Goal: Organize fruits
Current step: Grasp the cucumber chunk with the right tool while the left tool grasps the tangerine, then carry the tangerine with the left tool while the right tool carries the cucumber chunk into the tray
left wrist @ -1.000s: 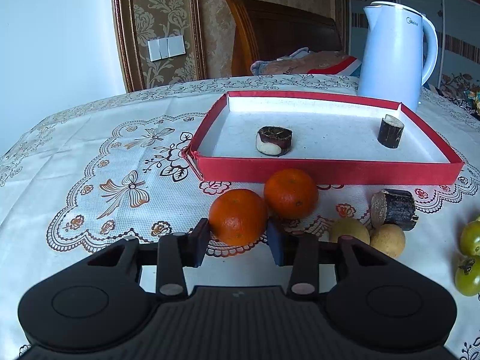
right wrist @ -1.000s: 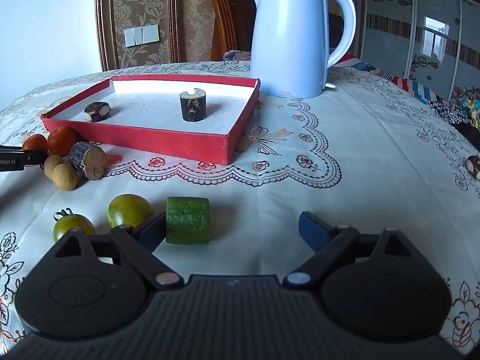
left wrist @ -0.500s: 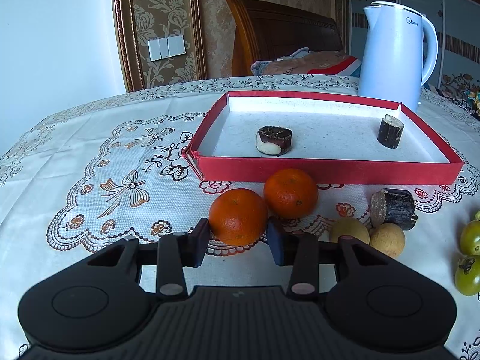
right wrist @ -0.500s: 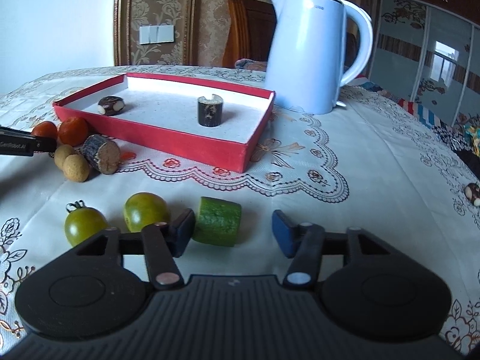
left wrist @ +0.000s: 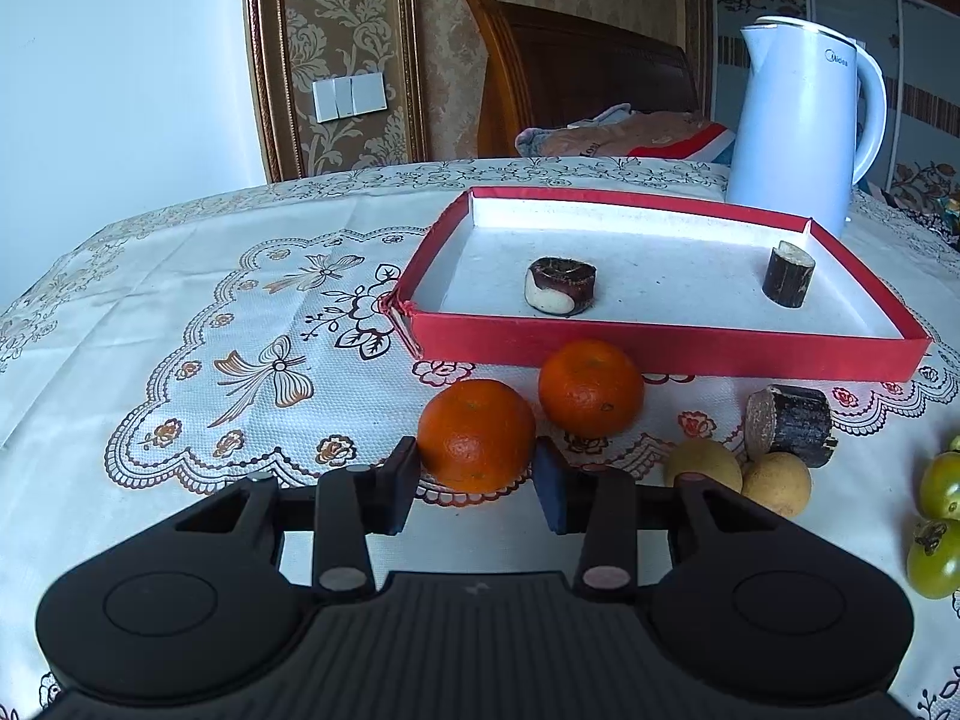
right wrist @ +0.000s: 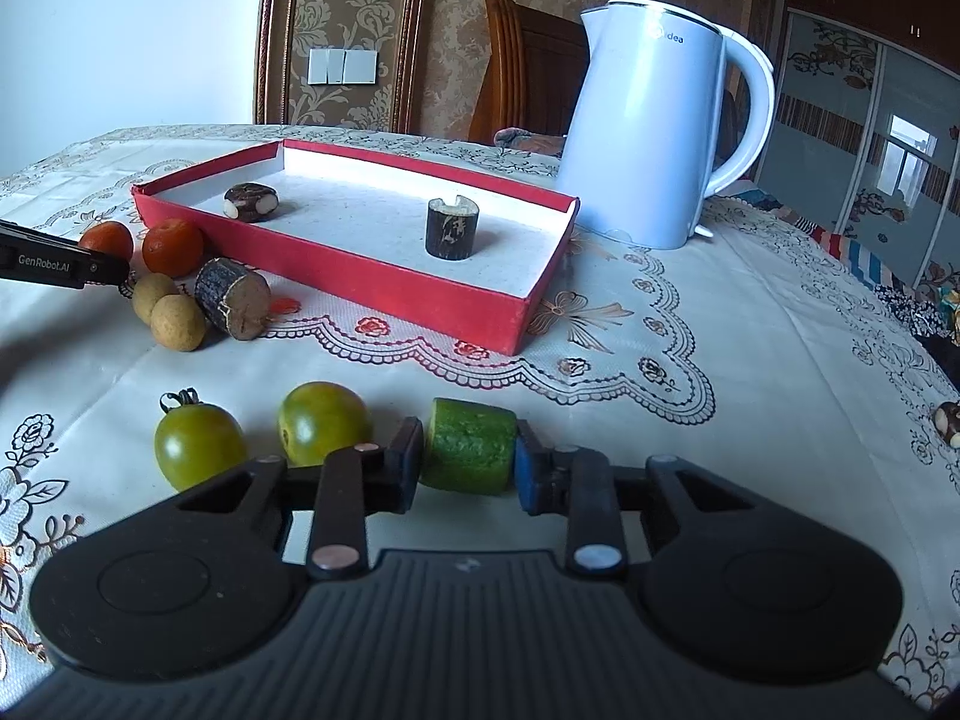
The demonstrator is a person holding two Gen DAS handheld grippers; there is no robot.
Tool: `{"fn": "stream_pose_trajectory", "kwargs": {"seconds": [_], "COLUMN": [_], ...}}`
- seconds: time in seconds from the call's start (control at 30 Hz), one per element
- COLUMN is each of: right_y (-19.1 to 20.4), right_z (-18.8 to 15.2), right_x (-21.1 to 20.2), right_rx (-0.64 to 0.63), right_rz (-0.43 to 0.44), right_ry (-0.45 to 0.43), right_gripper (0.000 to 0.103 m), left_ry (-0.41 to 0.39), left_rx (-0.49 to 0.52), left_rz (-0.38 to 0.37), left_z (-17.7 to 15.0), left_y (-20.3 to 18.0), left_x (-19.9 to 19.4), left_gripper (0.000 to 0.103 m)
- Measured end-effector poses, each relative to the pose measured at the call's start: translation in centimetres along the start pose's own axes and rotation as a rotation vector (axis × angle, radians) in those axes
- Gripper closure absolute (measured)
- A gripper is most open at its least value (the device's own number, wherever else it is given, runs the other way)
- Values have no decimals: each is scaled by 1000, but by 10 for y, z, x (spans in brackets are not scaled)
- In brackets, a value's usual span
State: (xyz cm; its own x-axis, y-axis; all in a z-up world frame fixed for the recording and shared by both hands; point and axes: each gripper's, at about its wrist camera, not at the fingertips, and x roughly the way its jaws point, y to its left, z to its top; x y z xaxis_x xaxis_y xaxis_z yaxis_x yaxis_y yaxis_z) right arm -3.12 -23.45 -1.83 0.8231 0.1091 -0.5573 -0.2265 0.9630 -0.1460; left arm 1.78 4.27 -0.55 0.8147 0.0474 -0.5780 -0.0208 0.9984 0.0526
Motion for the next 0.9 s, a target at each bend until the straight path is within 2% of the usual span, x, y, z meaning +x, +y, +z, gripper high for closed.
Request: {"fn": "stream_pose_trajectory", "kwargs": {"seconds": [0.53, 0.77, 0.9], "right_y": [-11, -12, -11], "right_z": [8, 21, 37], "right_x": [-5, 1, 9], "right_rx": [58, 85, 84], "right_rz": [-16, -15, -24], "right_ry": [-55, -78, -106], "right_gripper": [76, 76, 76], "left_ry": [-103, -150, -142], "left_rx": [-67, -34, -6], "left_rz": [-18, -37, -64], "left_z": [2, 8, 18], "left_y": [9, -3, -15], "left_x": [-20, -24, -19], "left_gripper": [63, 63, 63]}}
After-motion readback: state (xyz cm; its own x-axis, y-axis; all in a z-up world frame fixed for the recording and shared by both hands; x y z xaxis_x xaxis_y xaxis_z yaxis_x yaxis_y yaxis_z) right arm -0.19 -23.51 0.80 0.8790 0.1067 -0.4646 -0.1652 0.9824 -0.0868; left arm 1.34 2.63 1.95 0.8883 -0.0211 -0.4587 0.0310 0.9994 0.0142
